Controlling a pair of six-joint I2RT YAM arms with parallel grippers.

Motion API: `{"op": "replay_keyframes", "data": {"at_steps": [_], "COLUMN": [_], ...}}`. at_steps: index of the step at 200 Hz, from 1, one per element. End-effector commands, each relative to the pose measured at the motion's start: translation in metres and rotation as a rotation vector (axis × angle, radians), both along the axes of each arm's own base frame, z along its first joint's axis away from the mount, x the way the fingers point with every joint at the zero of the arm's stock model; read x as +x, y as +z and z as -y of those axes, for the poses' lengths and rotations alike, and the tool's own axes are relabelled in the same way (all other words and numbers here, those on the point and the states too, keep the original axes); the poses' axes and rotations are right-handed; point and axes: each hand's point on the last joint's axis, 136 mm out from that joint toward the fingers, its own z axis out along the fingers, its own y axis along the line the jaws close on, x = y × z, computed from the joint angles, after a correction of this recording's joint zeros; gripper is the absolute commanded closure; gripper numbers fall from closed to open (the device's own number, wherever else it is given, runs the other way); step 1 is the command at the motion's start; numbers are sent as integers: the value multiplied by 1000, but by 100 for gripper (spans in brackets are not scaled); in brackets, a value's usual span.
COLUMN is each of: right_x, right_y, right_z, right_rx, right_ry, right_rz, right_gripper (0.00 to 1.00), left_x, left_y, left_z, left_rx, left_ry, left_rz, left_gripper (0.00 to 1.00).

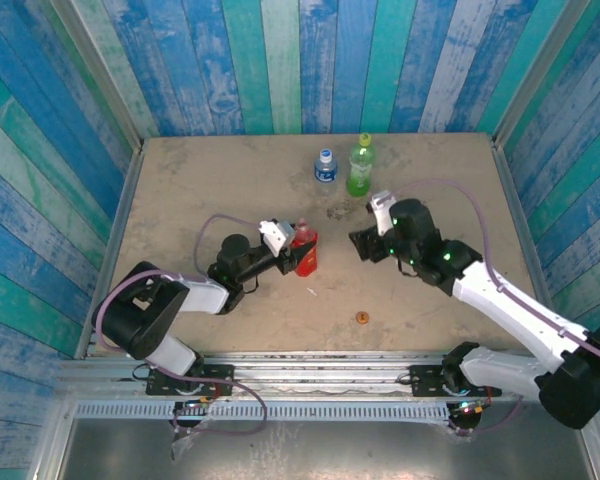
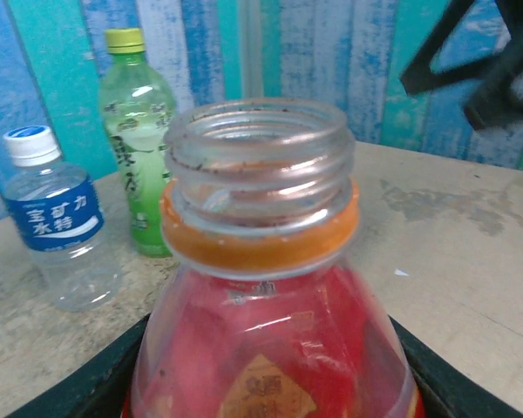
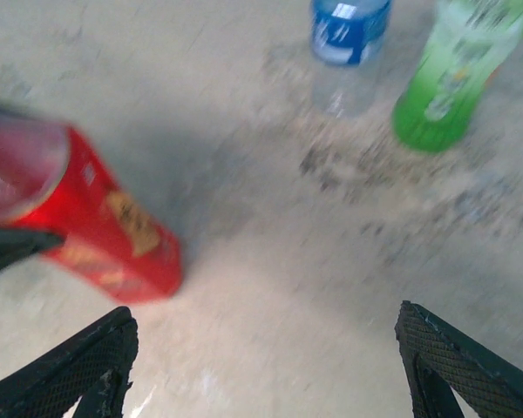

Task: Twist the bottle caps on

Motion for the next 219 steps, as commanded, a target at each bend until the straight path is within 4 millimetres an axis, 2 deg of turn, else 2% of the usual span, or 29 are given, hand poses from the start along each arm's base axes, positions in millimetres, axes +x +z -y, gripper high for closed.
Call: {"op": "replay_keyframes", "data": {"at_steps": [1, 34, 88, 130, 163, 219], "right_x": [-34, -71, -113, -122, -126, -131], "right_y": [-31, -62, -118, -143, -162, -178], "right_z": [5, 9, 5, -3, 1, 1], "right_rx": [-55, -164, -215, -254, -279, -281], "right_ry": [-16, 0, 34, 63, 63, 61], "right_rz": [-102, -128, -267, -323, -347, -384], "right_gripper": [19, 18, 31, 48, 50, 55], "left_x": [-20, -25, -23, -24, -22, -22], "left_y": [3, 1, -3, -4, -7, -7], "left_z": [10, 13, 13, 13, 13, 13], "left_rx": [13, 15, 22, 28, 34, 36], "left_ry": [-156, -201, -214, -213, -208, -210], "left_rz": [17, 8, -13, -14, -20, -24], "left_gripper": [42, 42, 41, 41, 41, 41]}}
